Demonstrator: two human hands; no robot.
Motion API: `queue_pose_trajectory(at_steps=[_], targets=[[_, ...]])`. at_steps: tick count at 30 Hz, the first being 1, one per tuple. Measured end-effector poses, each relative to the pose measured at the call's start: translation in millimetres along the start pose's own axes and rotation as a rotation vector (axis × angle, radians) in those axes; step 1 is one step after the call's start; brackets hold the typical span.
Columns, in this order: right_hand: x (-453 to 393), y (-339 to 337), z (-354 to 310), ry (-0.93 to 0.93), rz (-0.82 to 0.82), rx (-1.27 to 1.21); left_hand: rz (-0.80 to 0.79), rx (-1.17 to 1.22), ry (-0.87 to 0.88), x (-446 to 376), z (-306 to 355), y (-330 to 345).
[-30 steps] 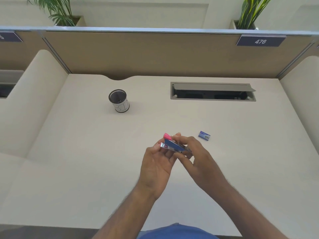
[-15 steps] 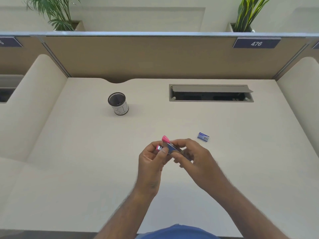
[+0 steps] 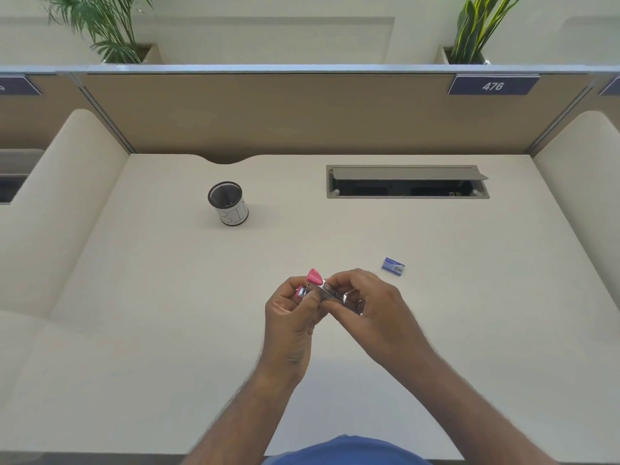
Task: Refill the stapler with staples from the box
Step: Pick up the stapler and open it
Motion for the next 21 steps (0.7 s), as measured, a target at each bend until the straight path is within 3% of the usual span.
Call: queue_pose_trajectory(at_steps=[8, 15, 21], targets=[[3.8, -21.1, 2.9, 0.006, -0.014, -0.358, -0.169, 0.052, -0.012, -0.8, 11.9, 6.7], [5.2, -43.6, 5.1, -0.026, 0.035, -0.619, -0.211, 0.081, -0.019, 3.8, 18.7, 5.9], [4.3, -55.6, 25.1, 0.191, 0.015, -0.877, -0.215, 0.074, -0.007, 5.0, 29.0, 1.1]])
Point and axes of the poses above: each hand's wrist, its own x-axis away from the middle knuckle, its own y-axis out of the palm, z = x × y, the point moved 4 cm from there along -x, towards the middle knuckle, and after that the axes turned 11 degrees about y, right-handed, at the moved point
